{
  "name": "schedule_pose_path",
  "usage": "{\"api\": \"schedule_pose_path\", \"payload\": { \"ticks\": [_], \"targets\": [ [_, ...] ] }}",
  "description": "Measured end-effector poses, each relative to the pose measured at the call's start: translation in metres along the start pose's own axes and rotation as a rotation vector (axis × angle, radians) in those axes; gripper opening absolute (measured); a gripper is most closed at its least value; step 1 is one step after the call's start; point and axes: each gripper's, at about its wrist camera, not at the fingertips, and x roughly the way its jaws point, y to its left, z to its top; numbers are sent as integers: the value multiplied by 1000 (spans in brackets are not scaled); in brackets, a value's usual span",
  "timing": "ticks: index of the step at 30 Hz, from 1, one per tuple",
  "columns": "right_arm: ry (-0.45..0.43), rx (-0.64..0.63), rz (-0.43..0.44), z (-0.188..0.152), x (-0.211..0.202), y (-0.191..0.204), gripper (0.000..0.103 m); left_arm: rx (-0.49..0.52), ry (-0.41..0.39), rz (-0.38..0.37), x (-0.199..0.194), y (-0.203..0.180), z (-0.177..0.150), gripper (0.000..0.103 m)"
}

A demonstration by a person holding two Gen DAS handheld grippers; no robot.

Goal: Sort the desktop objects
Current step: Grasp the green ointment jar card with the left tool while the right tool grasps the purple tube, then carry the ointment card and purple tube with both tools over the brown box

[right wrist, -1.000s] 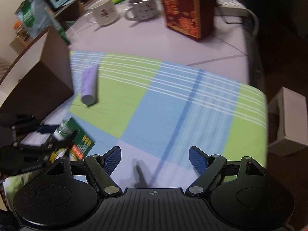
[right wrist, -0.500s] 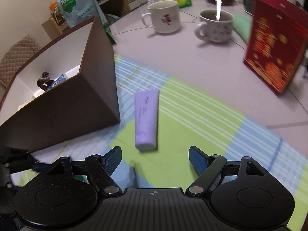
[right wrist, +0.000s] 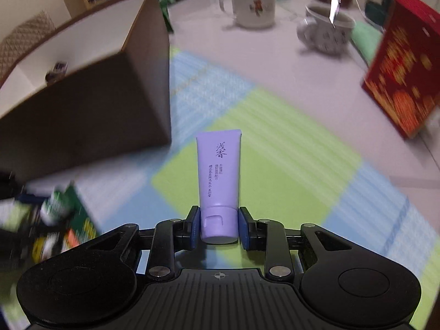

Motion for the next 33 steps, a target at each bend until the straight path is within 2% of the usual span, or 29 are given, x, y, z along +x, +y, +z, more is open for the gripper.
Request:
{"api": "schedule_pose_path", "payload": {
  "ticks": [3, 4, 6, 7, 11, 15, 17, 19, 20, 21, 27, 33],
  "targets": [
    [54, 10, 21, -27, -15, 2, 29, -1, 6, -3, -2, 2, -2, 30],
    [67, 14, 29, -36, -20, 3, 34, -2, 9, -3, -3, 2, -3, 30],
    [46, 28, -2, -48, -29, 4, 81, -10, 13, -5, -3, 3, -4, 34],
    [30, 35, -23, -54, -34, 4, 82, -14, 15, -7, -3, 3, -5, 37],
    [-28, 60, -32, -51, -39, 5, 82, -9, 11, -4, 1, 2, -4, 41],
    [-45, -8, -51, -43, -25, 17, 79, 8, -1, 1, 6, 0, 0, 41],
    [-15, -46, -83, -43, -13, 25, 61, 16, -9, 3, 6, -1, -1, 40],
    [-16, -42, -89, -46, -13, 29, 47, 26, -13, 2, 4, -2, -4, 40],
    [-16, -45, -89, -48, -16, 32, 33, 31, -11, 0, 3, -2, -5, 35],
    [-16, -47, -89, -50, -19, 34, 31, 35, -10, -4, 2, -3, -7, 35],
    [-14, -61, -88, -63, -38, 49, 31, 65, 1, -39, -10, -10, -18, 35],
    [-12, -76, -86, -76, -56, 64, 31, 100, -50, -32, -42, -11, -21, 35]
  ]
}}
